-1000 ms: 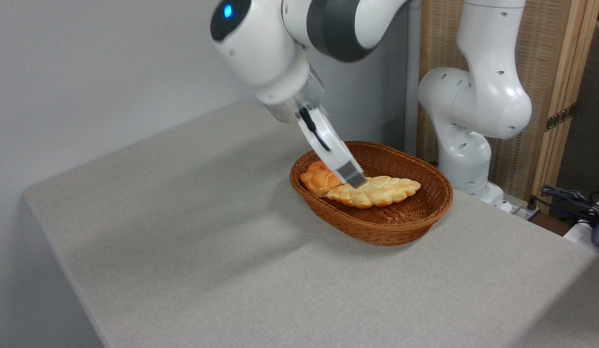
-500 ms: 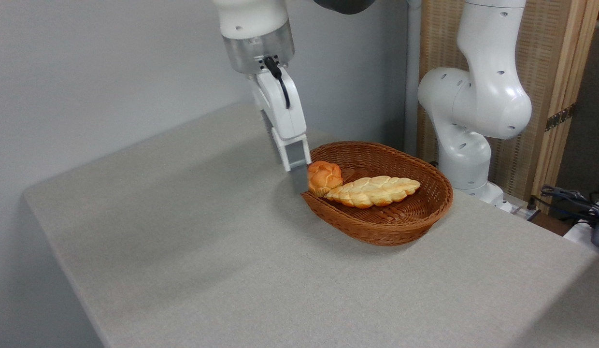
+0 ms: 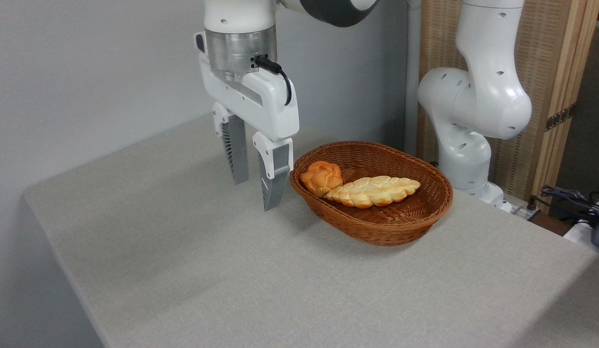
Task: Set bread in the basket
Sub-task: 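Open the gripper and raise it away from the basket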
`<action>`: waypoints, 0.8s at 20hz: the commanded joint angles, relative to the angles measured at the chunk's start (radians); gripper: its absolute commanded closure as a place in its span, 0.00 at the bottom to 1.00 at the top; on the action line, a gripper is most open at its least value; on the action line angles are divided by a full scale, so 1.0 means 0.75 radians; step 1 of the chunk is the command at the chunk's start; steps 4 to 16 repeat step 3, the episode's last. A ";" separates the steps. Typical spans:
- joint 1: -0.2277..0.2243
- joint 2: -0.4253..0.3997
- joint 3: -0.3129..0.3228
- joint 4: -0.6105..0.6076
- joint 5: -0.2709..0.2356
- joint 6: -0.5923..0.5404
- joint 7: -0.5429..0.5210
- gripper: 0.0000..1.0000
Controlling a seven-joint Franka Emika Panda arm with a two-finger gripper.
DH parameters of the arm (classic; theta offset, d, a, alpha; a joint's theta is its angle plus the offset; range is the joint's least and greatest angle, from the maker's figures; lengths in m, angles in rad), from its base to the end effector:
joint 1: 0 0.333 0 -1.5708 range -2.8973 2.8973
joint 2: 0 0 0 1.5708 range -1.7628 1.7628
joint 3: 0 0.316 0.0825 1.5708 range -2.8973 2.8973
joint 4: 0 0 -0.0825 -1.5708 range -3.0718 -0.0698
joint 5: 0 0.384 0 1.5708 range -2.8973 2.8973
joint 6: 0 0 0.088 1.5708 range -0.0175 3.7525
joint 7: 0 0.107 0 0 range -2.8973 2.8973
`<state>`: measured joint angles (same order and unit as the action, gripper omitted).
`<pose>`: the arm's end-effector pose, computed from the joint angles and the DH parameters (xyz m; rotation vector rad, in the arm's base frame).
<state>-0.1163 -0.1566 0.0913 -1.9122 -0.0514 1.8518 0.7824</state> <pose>0.5227 -0.0143 0.5703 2.8690 -1.2061 0.1751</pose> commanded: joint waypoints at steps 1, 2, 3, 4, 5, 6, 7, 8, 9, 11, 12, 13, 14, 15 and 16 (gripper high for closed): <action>-0.009 0.010 0.005 0.007 0.001 0.038 -0.113 0.00; -0.009 0.012 0.005 0.005 0.001 0.038 -0.113 0.00; -0.009 0.021 0.005 0.007 -0.001 0.038 -0.113 0.00; -0.009 0.021 0.005 0.007 -0.001 0.038 -0.113 0.00; -0.009 0.021 0.005 0.007 -0.001 0.038 -0.113 0.00; -0.009 0.021 0.005 0.007 -0.001 0.038 -0.113 0.00; -0.009 0.021 0.005 0.007 -0.001 0.038 -0.113 0.00; -0.009 0.021 0.005 0.007 -0.001 0.038 -0.113 0.00; -0.009 0.021 0.005 0.007 -0.001 0.038 -0.113 0.00; -0.009 0.021 0.005 0.007 -0.001 0.038 -0.113 0.00; -0.009 0.021 0.005 0.007 -0.001 0.038 -0.113 0.00; -0.009 0.021 0.005 0.007 -0.001 0.038 -0.113 0.00; -0.009 0.021 0.005 0.007 -0.001 0.038 -0.113 0.00; -0.009 0.021 0.005 0.007 -0.001 0.038 -0.113 0.00; -0.009 0.021 0.005 0.007 -0.001 0.038 -0.113 0.00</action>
